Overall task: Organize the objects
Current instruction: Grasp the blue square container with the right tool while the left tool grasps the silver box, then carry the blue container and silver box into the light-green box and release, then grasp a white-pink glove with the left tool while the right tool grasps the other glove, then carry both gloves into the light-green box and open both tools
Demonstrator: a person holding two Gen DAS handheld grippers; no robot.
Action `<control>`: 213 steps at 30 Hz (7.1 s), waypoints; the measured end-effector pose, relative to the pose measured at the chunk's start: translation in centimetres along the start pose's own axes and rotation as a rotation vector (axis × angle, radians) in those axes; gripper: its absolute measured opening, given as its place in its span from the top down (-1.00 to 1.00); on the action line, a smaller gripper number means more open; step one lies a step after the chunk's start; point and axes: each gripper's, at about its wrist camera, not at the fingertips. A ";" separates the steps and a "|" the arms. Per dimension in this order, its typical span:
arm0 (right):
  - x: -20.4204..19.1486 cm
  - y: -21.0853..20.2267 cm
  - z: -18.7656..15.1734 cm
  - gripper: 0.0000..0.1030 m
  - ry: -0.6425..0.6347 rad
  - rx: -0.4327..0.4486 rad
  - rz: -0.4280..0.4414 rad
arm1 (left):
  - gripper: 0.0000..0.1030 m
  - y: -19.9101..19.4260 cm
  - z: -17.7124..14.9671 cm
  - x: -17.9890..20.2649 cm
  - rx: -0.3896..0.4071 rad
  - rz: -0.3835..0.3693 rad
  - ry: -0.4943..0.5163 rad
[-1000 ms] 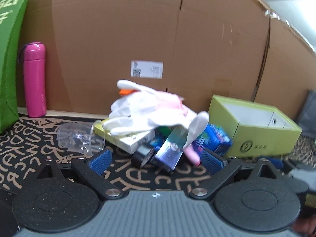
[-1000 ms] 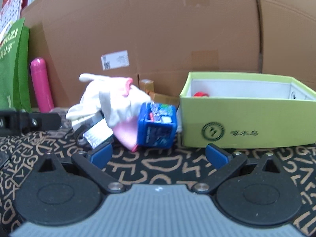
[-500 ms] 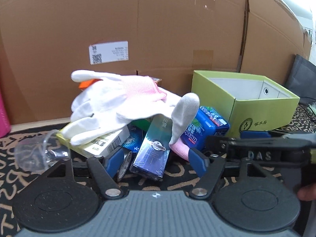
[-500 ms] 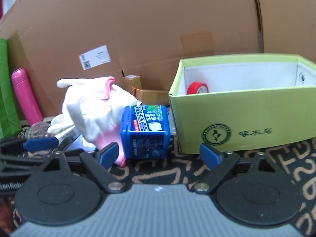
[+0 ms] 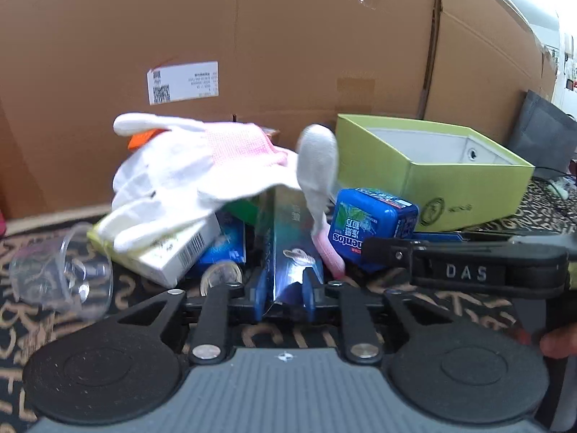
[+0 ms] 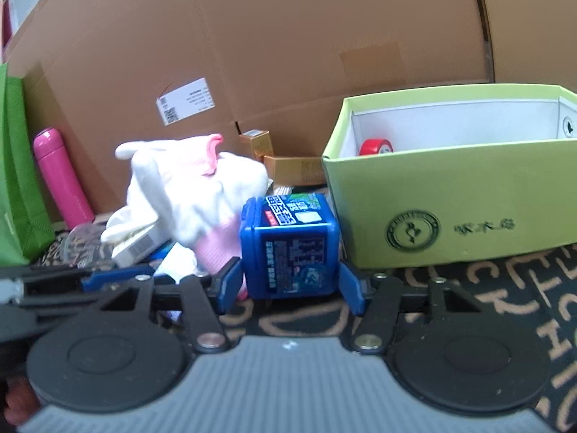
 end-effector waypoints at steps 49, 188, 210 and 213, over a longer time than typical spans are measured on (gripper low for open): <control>-1.0 -7.5 -3.5 -0.44 -0.200 -0.021 -0.061 | -0.12 0.0 -1.8 3.6 -0.139 0.104 0.008; -1.9 -2.6 4.1 0.79 -0.285 0.205 0.103 | 0.86 3.7 7.2 -4.0 -0.001 0.176 -0.051; -0.8 -2.7 4.9 -0.29 -0.256 0.110 0.287 | 0.86 -1.1 11.0 -1.2 0.110 0.193 -0.036; -2.8 -1.7 3.6 -0.43 -0.387 0.043 0.283 | 0.86 -1.0 10.9 -1.3 0.101 0.198 -0.035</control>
Point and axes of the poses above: each gripper's, at about its wrist camera, not at the fingertips, and y roughly the way its jaws point, x to its right, z to its top, and after that the axes turned 1 degree about -z, right-handed
